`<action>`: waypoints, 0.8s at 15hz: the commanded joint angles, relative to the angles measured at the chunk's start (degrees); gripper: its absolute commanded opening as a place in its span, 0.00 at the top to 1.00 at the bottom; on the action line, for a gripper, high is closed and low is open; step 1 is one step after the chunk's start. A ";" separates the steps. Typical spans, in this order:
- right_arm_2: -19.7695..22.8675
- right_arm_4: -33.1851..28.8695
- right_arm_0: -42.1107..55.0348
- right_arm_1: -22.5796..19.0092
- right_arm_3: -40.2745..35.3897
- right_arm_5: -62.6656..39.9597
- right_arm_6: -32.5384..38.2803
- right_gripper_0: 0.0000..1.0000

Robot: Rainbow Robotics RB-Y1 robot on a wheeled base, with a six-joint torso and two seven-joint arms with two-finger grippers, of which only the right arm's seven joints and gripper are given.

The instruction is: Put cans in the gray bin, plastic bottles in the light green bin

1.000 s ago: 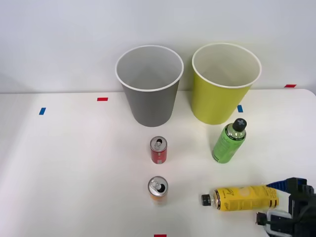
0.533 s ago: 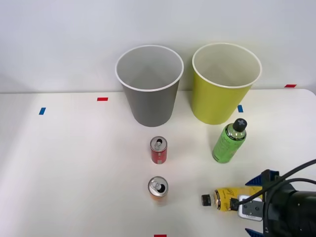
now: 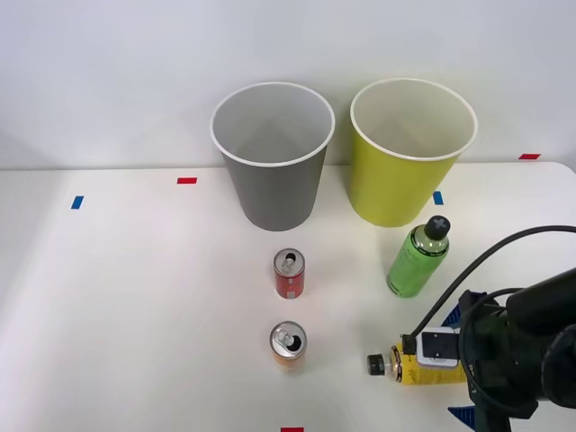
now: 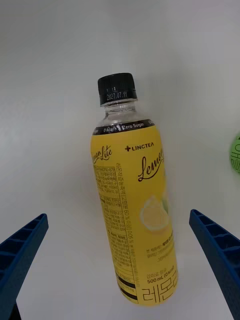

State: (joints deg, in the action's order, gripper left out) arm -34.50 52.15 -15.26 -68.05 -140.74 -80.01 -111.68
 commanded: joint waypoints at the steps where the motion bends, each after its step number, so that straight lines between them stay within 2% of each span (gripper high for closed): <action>1: 0.05 -0.38 -1.62 4.77 3.72 -4.54 -0.91 0.02; 3: 0.05 -1.88 -1.62 6.96 6.01 -5.15 -2.23 0.02; 6: 0.05 -1.79 -1.79 7.67 7.85 -5.15 -4.52 0.02; 9: 0.05 -1.26 -3.73 9.51 9.43 -9.46 -12.51 0.02; 12: -0.04 -0.74 -3.73 10.39 10.75 -9.55 -14.01 0.02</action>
State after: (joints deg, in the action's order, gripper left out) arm -34.53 51.10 -19.00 -58.13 -130.59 -89.55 -125.23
